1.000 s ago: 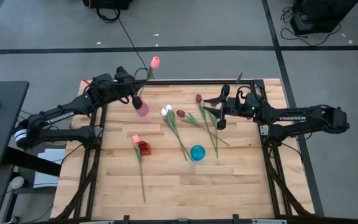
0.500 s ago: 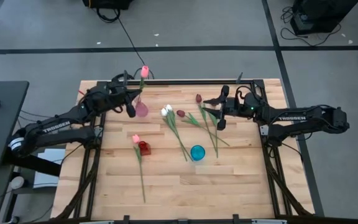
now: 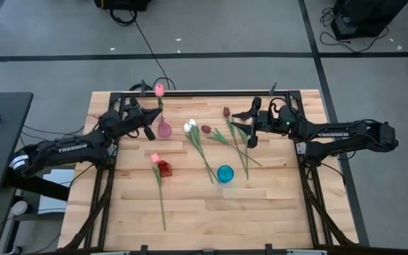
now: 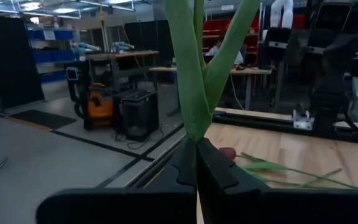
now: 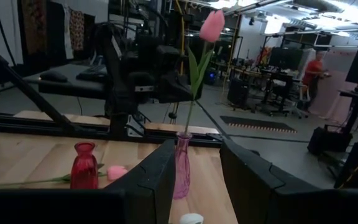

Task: Sort flowers into vase by color
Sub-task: Put the left pink flower into the pink vase

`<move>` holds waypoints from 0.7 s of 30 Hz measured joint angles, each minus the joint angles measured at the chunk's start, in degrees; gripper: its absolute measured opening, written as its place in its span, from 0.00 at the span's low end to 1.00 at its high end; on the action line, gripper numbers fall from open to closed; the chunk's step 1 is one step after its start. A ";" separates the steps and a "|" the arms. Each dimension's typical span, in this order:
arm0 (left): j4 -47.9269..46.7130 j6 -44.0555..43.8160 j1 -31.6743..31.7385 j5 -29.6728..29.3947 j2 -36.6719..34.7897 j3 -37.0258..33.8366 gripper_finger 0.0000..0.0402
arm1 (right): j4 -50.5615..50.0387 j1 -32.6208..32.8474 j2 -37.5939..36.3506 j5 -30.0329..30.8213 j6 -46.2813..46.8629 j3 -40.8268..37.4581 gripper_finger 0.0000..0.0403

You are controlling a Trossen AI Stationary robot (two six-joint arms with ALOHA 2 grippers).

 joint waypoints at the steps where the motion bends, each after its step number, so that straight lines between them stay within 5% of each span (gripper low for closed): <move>1: 1.67 0.21 0.00 -0.09 0.61 -0.65 0.00 | 0.02 0.00 0.00 0.00 0.00 0.00 0.35; 11: 16.25 6.45 0.00 -2.17 10.86 -2.81 0.00 | 1.05 0.00 0.00 0.01 -0.22 0.00 0.35; 21: 17.65 -3.91 0.00 -1.97 17.53 -2.77 0.09 | 0.72 0.00 0.00 0.02 0.22 0.00 0.35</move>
